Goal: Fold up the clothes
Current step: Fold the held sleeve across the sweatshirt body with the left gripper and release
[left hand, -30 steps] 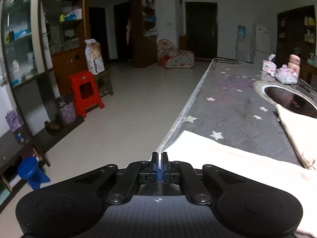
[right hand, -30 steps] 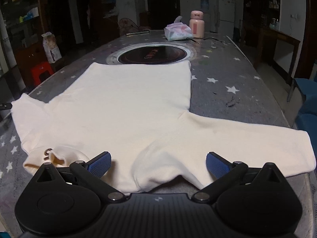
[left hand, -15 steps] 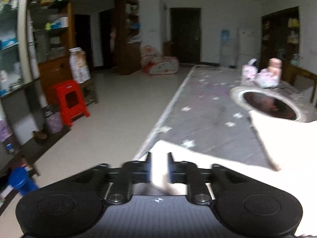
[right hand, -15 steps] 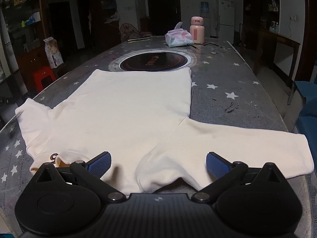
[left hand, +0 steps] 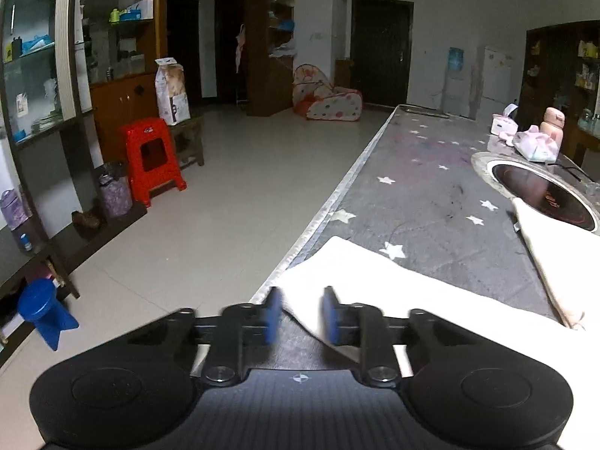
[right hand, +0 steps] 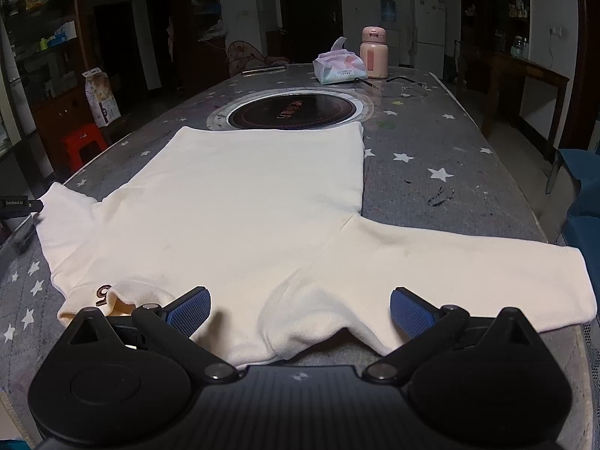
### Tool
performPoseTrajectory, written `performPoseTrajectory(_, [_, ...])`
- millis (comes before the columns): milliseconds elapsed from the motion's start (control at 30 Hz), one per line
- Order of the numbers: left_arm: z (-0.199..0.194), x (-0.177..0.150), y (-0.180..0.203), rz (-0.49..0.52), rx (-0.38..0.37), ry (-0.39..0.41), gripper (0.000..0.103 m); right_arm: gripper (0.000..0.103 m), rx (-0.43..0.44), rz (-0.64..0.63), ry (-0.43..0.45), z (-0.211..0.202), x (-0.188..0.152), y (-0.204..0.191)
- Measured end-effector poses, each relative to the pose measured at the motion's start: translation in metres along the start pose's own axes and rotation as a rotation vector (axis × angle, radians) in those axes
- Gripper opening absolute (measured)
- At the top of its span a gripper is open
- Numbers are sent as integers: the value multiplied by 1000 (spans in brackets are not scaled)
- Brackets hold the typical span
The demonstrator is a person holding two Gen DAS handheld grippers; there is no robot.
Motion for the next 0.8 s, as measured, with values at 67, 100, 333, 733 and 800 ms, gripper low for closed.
performPoseTrajectory(67, [-3, 4, 1, -19, -16, 10, 6, 103, -4, 1, 4, 0, 1, 0])
performPoseTrajectory(100, [-7, 7, 3, -37, -39, 17, 5, 103, -5, 3, 7, -1, 2, 0])
performPoseTrajectory(333, [-56, 30, 76, -31, -321, 80, 5, 103, -2, 4, 32, -7, 9, 1])
performPoseTrajectory(733, [-145, 47, 206, 47, -790, 133, 6, 103, -7, 45, 53, -13, 10, 7])
performPoseTrajectory(800, [-150, 34, 218, 84, -827, 103, 13, 103, -9, 50, 55, -15, 9, 8])
Point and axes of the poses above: each gripper's, at about its wrist camera, not at the fingertips, and z roughly the way its jaws point, y to its right, x to its top, the point moved 7 cm from there along z, roughly the way its jaws point, and after that the axes turned 12 degrees about y, right-handed, at the moved point
